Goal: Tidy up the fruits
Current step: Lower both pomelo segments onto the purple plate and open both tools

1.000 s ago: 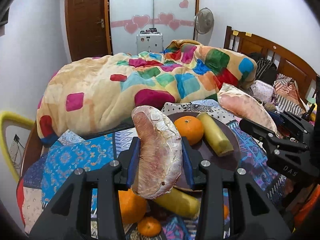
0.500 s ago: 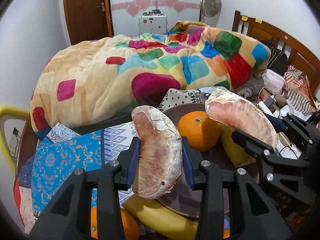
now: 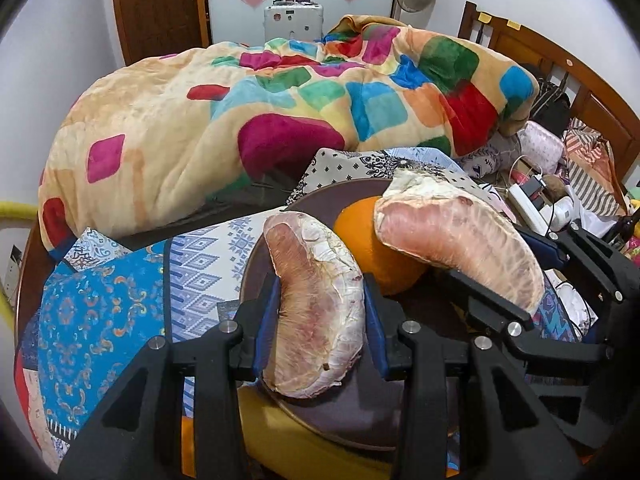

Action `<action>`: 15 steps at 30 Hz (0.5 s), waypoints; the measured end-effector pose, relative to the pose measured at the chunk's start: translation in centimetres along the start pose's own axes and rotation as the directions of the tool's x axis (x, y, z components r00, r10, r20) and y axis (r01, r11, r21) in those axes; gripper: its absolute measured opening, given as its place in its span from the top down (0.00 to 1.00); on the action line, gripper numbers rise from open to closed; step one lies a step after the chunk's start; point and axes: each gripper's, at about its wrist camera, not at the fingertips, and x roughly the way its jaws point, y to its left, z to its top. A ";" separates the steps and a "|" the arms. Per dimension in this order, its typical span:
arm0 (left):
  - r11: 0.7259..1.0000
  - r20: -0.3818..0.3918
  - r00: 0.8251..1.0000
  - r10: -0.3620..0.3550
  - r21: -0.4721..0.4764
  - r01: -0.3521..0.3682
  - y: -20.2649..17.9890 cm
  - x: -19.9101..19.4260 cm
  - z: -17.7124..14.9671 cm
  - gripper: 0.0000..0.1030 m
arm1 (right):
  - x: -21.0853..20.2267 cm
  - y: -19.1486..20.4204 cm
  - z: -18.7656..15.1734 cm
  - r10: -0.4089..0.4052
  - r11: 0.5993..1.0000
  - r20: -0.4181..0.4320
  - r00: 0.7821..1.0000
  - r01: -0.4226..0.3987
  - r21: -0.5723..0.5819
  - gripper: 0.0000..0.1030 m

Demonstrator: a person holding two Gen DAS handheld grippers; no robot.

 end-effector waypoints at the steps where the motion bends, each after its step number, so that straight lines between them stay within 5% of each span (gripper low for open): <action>1: 1.000 -0.003 1.000 -0.001 0.000 0.001 0.0 0.1 0.0 0.62 | 0.1 0.0 0.0 0.000 1.000 -0.002 1.000 0.000 -0.001 0.53; 11: 1.000 0.042 0.999 0.022 0.015 -0.022 -0.1 -1.4 0.0 0.62 | 0.1 -0.1 -0.1 0.017 1.000 -0.019 1.000 -0.016 0.016 0.52; 15: 1.000 0.066 0.997 0.029 0.001 -0.029 0.4 -2.6 -0.3 0.62 | -0.5 0.1 -0.2 0.001 1.000 -0.008 1.000 -0.001 0.011 0.44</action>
